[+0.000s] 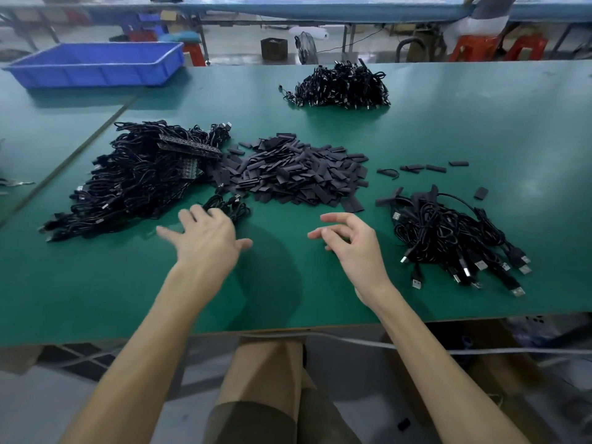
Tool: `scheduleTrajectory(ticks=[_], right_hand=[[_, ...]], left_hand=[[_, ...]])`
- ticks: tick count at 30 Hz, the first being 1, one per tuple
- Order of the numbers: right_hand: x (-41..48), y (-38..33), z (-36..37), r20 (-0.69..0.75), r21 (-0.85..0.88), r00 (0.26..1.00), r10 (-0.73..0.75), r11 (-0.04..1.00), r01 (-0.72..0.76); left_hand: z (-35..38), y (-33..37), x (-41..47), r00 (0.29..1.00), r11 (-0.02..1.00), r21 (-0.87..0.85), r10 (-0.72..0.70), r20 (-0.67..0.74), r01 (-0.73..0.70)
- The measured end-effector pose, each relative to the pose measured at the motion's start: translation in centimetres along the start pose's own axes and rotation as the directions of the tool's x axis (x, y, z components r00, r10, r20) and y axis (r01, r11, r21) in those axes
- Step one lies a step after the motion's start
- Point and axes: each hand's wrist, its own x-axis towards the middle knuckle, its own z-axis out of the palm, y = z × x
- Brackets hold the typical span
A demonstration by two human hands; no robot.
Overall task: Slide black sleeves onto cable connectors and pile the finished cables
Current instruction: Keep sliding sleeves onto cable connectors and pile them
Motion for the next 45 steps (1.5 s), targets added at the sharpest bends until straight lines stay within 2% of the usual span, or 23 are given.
scheduleTrajectory(ticks=[4,8,15,17,20,31,36,45], right_hand=[[-0.2,-0.2,0.0,0.007,-0.024,1.000,0.011,1.000,-0.011],[-0.2,-0.2,-0.1,0.024,-0.045,1.000,0.001,0.999,0.000],[-0.2,-0.1,-0.1,0.107,-0.057,0.991,-0.084,0.994,0.090],[-0.2,-0.1,-0.1,0.119,-0.070,0.989,-0.091,0.993,0.099],[-0.1,0.0,-0.1,0.126,-0.097,0.987,-0.096,0.989,0.108],[-0.2,-0.1,0.5,0.108,-0.203,0.991,-0.085,0.973,0.106],[-0.4,-0.4,0.5,0.105,-0.272,0.981,-0.163,0.944,0.186],[-0.3,-0.3,0.7,0.102,-0.257,0.988,-0.115,0.957,0.138]], left_hand=[[0.2,-0.7,-0.5,0.999,0.998,-0.063,0.032,0.039,-0.029],[1.0,0.6,-1.0,0.983,0.971,-0.159,0.174,-0.053,-0.180],[2.8,3.1,-2.3,0.893,0.815,-0.367,0.390,-0.226,-0.449],[3.1,3.2,-2.3,0.875,0.766,-0.423,0.416,-0.248,-0.484],[3.1,3.2,-1.8,0.868,0.712,-0.499,0.430,-0.248,-0.495],[3.4,3.8,-1.9,0.858,0.679,-0.525,0.410,-0.310,-0.514],[3.2,3.5,-1.9,0.870,0.688,-0.533,0.395,-0.294,-0.493],[3.1,3.8,-2.2,0.917,0.716,-0.573,0.301,-0.263,-0.399]])
